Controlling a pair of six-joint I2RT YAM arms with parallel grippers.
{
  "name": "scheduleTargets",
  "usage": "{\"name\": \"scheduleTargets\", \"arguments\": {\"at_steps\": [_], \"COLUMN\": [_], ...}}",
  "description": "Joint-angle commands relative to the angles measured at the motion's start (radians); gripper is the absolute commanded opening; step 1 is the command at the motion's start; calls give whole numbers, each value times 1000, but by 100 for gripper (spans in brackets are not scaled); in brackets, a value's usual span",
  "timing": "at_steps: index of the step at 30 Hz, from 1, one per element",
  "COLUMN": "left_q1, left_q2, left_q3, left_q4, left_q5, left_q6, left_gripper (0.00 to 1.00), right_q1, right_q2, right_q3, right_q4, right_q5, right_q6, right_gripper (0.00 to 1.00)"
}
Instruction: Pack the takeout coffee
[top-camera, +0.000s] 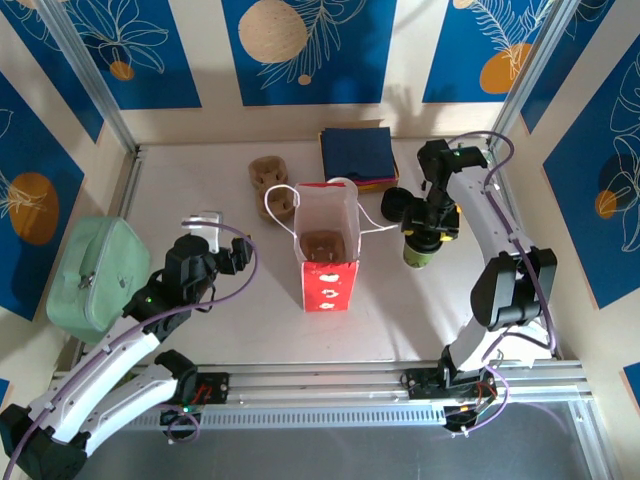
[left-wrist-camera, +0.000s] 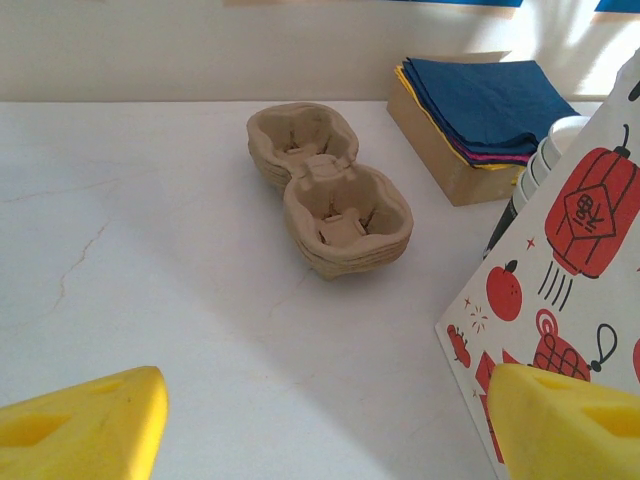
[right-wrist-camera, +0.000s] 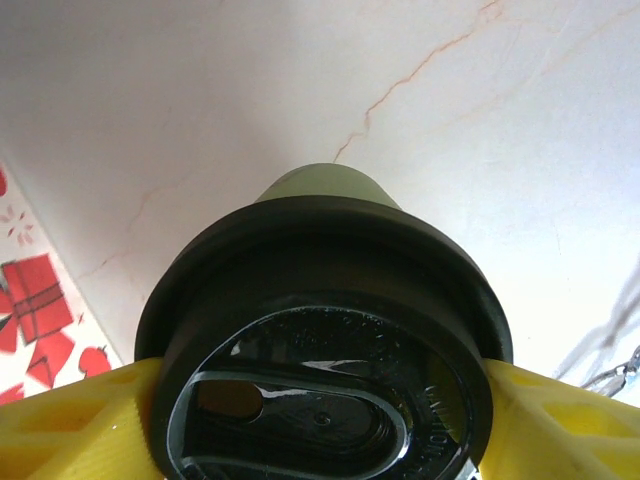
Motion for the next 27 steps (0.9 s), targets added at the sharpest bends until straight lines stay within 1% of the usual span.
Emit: {"name": "scheduleTargets", "arguments": {"at_steps": [1, 6, 9, 11, 14, 16, 21, 24, 27], "left_q1": [7, 6, 6, 6, 5, 1, -14, -26, -41], "left_q2": [-9, -12, -15, -14, 6, 25, 54, 61, 67], "left_q3": [32, 28, 17, 6, 2, 3, -5, -17, -33], "left_q4": [-12, -6, 16, 40, 79, 100, 149, 183, 210], "left_q5": [15, 37, 78, 134, 248, 296, 364, 395, 409], "left_q6": [-4, -5, 7, 15, 14, 11, 21, 41, 57], "left_gripper": [83, 83, 83, 83, 82, 80, 78, 77, 76], "right_q1": [50, 130, 176, 209, 236, 245, 241, 242, 239], "right_q2": [-54, -67, -61, -54, -33, -23, -17, 3, 5], "right_q3": [73, 179, 243, 287, 353, 387, 479, 566, 622], "right_q4": [-90, -170, -218, -246, -293, -315, -346, -385, -387], "right_q5": [30, 72, 92, 112, 130, 134, 149, 158, 150], "right_q6": [46, 77, 95, 107, 119, 120, 113, 113, 105], "right_gripper": [70, 70, 70, 70, 69, 70, 70, 69, 69]}}
